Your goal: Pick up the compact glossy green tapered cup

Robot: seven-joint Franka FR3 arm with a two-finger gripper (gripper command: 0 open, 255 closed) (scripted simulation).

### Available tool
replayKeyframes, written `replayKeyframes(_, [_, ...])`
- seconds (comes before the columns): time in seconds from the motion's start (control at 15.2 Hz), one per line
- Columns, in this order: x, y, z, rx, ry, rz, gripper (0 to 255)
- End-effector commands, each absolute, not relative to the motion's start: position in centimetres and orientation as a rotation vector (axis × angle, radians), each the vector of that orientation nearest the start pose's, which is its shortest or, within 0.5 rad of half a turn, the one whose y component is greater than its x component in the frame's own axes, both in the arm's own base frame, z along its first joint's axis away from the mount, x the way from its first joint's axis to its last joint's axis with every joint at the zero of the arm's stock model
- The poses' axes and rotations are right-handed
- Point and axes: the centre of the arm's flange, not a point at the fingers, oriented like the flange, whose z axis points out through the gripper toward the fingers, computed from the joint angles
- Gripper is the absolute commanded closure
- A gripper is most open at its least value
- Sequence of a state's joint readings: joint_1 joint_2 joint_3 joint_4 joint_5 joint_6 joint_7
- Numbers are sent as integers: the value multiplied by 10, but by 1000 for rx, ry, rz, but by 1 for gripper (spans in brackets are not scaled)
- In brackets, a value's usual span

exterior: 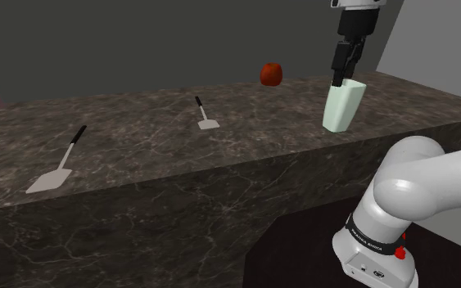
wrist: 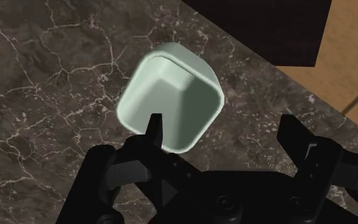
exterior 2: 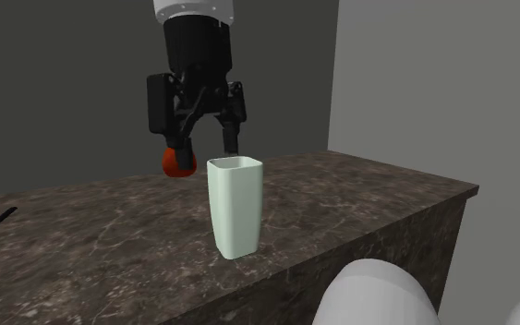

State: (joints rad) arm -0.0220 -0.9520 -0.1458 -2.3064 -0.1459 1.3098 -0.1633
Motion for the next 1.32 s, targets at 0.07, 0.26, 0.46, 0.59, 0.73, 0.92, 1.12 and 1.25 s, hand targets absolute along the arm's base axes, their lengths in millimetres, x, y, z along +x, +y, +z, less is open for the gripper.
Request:
replayKeyframes(0.07, [216,-83,621,-3147,-42,135,0])
replayKeyframes(0.26, [216,-83,605,-3147,-42,135,0])
replayKeyframes(0.46, [216,-83,592,-3147,-42,135,0])
replayKeyframes(0.59, [216,-83,592,-3147,-42,135,0])
replayKeyframes(0.73, [216,-83,591,-3147,-42,135,255])
replayKeyframes(0.92, [216,-83,592,-3147,-42,135,255])
replayKeyframes(1.12, [216,-83,592,-3147,-42,135,255])
replayKeyframes(1.25, [216,-83,592,-3147,-42,135,255])
